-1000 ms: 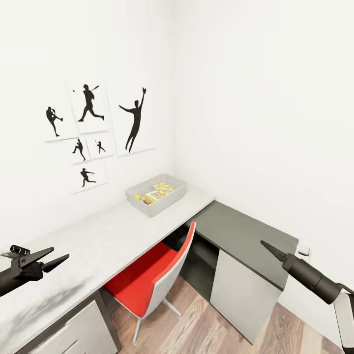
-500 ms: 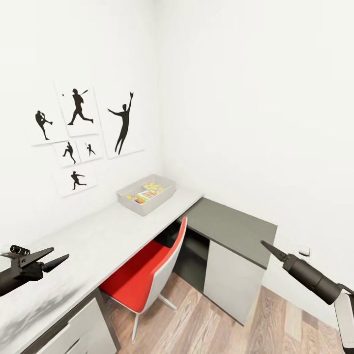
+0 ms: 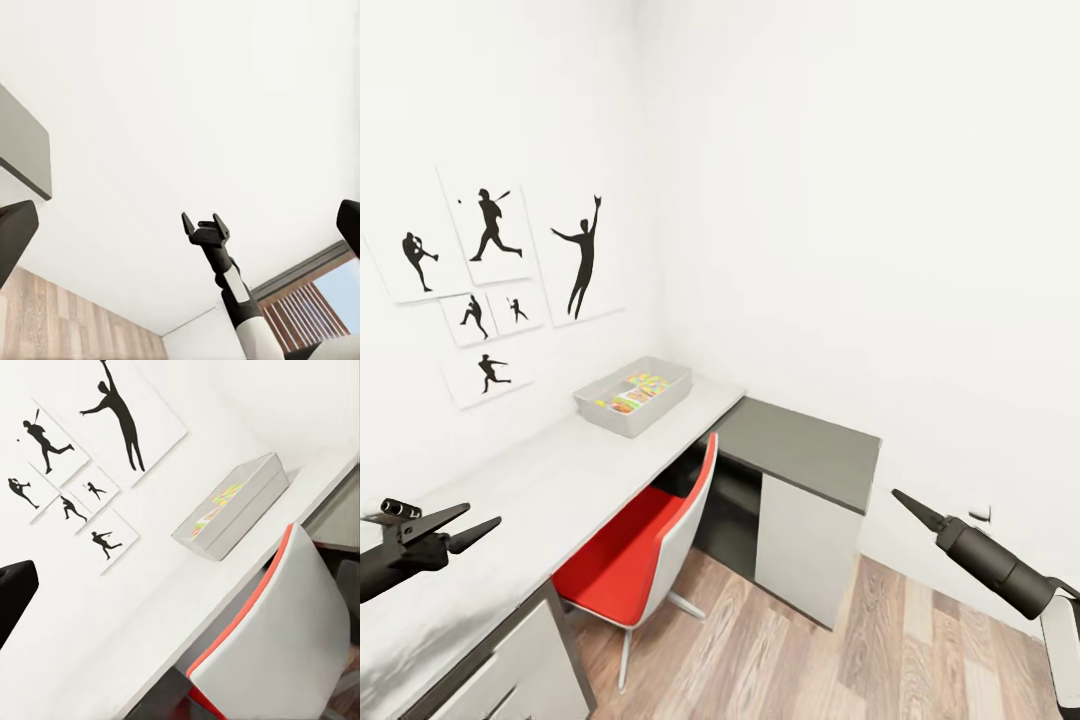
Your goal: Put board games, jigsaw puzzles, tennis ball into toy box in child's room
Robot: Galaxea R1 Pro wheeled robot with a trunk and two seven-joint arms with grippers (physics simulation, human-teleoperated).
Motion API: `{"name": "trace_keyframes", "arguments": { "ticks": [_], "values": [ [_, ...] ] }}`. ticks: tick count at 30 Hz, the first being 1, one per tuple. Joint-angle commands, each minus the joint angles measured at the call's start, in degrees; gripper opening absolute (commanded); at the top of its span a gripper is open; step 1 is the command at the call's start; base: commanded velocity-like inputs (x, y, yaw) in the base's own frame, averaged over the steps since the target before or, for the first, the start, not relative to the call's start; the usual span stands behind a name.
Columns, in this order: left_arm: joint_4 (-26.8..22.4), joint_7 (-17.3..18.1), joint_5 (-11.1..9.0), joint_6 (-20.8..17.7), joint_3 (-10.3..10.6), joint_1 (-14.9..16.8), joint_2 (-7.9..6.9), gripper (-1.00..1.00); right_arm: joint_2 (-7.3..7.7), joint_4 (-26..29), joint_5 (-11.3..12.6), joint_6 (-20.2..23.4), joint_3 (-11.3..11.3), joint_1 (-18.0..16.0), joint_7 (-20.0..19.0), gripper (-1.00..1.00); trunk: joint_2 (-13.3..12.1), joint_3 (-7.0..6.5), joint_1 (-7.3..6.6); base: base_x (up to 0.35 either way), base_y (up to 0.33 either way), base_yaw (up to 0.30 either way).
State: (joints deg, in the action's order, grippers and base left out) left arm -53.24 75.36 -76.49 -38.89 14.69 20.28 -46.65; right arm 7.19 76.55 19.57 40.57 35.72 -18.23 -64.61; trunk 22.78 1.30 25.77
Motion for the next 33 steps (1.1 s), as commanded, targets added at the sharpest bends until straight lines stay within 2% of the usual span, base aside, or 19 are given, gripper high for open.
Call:
{"name": "trace_keyframes", "arguments": {
  "ticks": [1,25,33],
  "values": [
    [0.0,0.1,-0.5,-0.6,0.3,0.1,-0.07,1.00,0.01,0.0,0.2,0.4,0.0,0.0,-0.1,1.00,0.1,0.07,0.01,-0.285,0.036,-0.220],
    [0.0,0.1,-0.5,-0.6,0.3,0.1,-0.08,1.00,0.02,-0.5,0.1,0.4,0.1,0.0,0.0,1.00,0.1,-1.60,0.01,-0.316,0.004,-0.220],
    [0.0,0.1,-0.5,-0.6,0.3,0.1,-0.06,1.00,0.02,-1.0,0.1,0.3,0.1,0.0,0.0,1.00,0.1,-2.15,0.01,-0.325,-0.073,-0.220]
  ]
}}
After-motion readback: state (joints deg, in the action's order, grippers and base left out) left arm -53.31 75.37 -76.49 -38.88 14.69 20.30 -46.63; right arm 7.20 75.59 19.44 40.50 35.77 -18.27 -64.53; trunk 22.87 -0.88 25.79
